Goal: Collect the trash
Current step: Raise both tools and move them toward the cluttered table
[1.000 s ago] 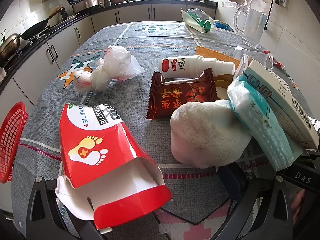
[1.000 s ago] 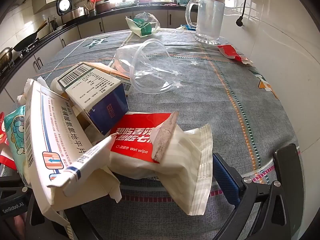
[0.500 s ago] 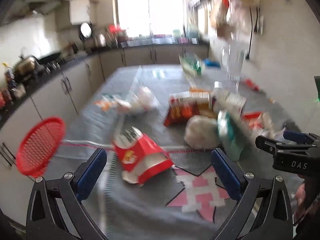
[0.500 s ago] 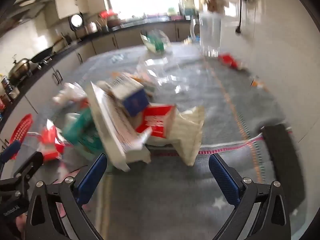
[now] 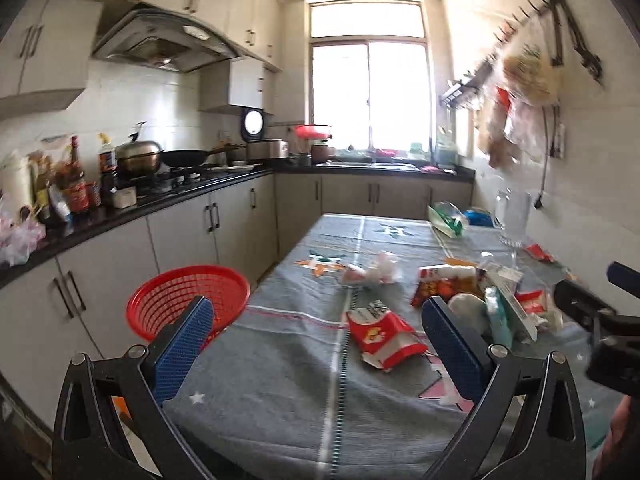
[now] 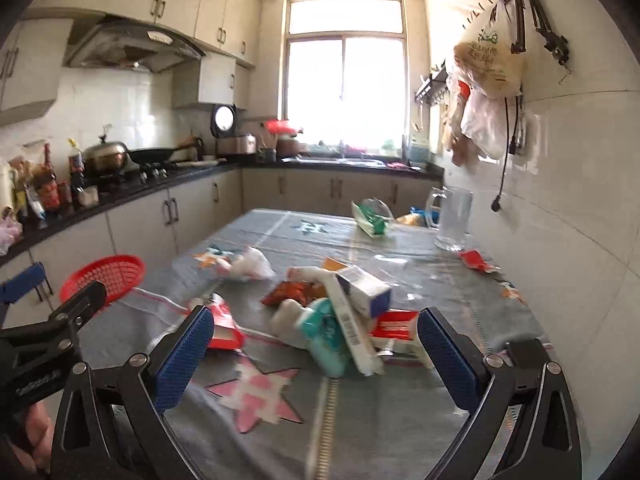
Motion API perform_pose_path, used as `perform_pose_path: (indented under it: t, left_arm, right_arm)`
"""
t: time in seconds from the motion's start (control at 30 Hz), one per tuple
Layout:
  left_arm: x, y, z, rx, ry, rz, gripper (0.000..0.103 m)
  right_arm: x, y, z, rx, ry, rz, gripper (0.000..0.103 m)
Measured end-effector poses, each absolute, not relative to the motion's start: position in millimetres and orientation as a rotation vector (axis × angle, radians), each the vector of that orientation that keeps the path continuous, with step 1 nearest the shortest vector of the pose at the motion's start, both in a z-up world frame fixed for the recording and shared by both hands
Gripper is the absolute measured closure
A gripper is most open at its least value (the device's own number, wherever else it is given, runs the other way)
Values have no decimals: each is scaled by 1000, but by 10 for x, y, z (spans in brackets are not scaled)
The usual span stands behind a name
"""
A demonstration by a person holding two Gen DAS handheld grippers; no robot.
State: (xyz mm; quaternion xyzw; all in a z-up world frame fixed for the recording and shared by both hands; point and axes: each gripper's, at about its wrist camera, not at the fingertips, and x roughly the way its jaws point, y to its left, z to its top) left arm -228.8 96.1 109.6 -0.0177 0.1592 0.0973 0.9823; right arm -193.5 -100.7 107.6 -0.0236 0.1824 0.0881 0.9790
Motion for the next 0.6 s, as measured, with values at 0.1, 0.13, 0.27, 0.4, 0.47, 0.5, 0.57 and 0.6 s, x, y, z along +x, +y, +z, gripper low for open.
perform_pose_path:
  t: [0.1, 0.13, 0.27, 0.4, 0.47, 0.5, 0.57, 0.6]
  left_arm:
    - [-2256, 973, 1077, -30, 331, 197, 0]
    - [-2252, 946, 1025, -26, 336, 195, 0]
    - [-2252, 892, 972, -8, 337, 190, 0]
    - [-2237, 871, 946, -4, 341, 182, 0]
    - [-2232, 853, 927, 1, 342, 180, 0]
    - [-2229, 847, 916, 3, 344, 178, 0]
    - [-2225, 840, 895, 3, 347, 179, 0]
    - [-2222, 873, 902, -1, 347, 177, 0]
  right_arm:
    - [-2011, -1005, 1110, -34, 318, 180, 0]
    - [-2047, -985, 1121, -42, 302, 170, 0]
    - [-2095, -964, 1125, -60, 295, 164, 0]
    - [-2050, -957, 1088, -57, 318, 169, 0]
    - [-2038, -966, 1068, -57, 326, 171, 0]
    - [-2031, -962, 1057, -58, 329, 168, 0]
    - [-2030, -957, 1045, -56, 332, 173, 0]
    - [-2025, -950, 1040, -59, 335, 171, 0]
